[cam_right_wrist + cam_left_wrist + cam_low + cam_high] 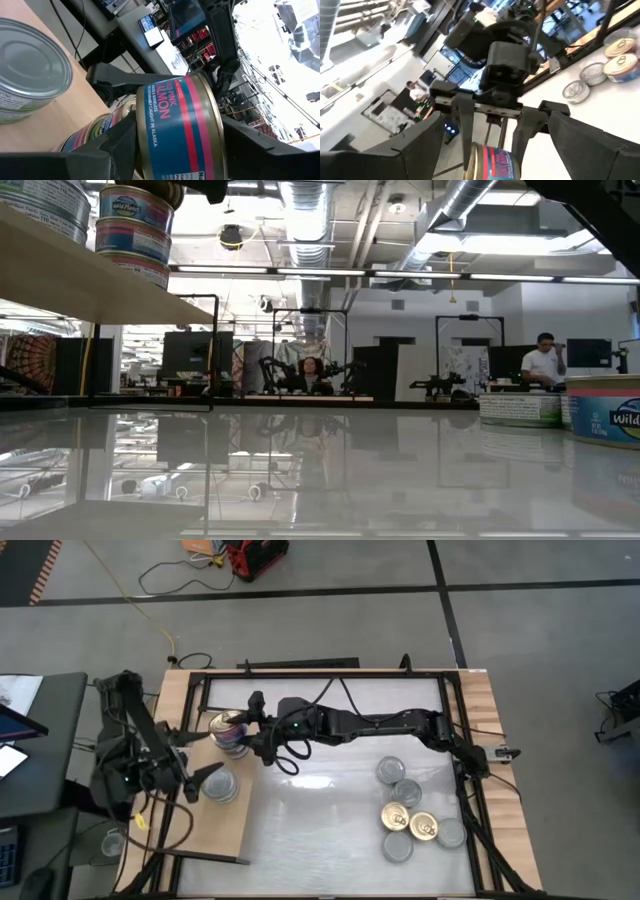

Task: Stack canned seafood by type on shelf
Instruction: Stack the blue tuna can on top of the blue tuna can on the shelf

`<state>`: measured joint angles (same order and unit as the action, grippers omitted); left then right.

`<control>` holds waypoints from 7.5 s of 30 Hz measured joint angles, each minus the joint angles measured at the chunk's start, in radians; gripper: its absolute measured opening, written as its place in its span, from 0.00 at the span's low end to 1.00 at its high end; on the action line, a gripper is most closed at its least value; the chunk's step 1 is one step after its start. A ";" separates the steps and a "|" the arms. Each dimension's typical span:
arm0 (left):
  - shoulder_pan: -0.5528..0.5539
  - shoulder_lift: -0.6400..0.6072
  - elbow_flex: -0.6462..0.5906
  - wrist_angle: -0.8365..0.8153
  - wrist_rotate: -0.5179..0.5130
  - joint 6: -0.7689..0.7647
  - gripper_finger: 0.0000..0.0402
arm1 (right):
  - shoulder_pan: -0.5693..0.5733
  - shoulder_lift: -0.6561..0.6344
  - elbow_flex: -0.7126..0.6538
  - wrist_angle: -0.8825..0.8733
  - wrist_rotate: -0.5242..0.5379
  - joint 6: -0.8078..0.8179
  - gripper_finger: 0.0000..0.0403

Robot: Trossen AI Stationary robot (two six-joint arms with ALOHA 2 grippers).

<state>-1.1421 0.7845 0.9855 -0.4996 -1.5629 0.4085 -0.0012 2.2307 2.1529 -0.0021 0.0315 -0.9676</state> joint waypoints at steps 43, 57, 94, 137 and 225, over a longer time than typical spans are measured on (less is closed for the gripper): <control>0.282 0.053 0.000 -0.195 0.042 -0.106 0.78 | 0.017 0.000 0.000 -0.003 -0.080 -0.028 0.66; 0.275 0.053 0.000 -0.103 0.096 -0.087 0.78 | 0.069 -0.028 -0.003 -0.196 0.085 -0.001 0.66; 0.252 -0.053 0.000 -0.048 0.553 -0.194 0.78 | -0.238 -0.109 -0.265 -0.722 -0.142 0.263 0.94; 0.252 -0.039 0.000 -0.092 0.429 -0.128 0.78 | -0.291 -0.005 -0.266 -0.789 -0.300 0.379 0.52; 0.473 0.170 -0.001 0.223 0.646 1.072 0.46 | -0.252 -0.313 -0.264 -0.343 -0.898 1.443 0.74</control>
<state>-0.6688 0.9544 0.9844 -0.2769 -0.9170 1.4807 -0.2533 1.9177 1.8889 -0.3455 -0.8664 0.4756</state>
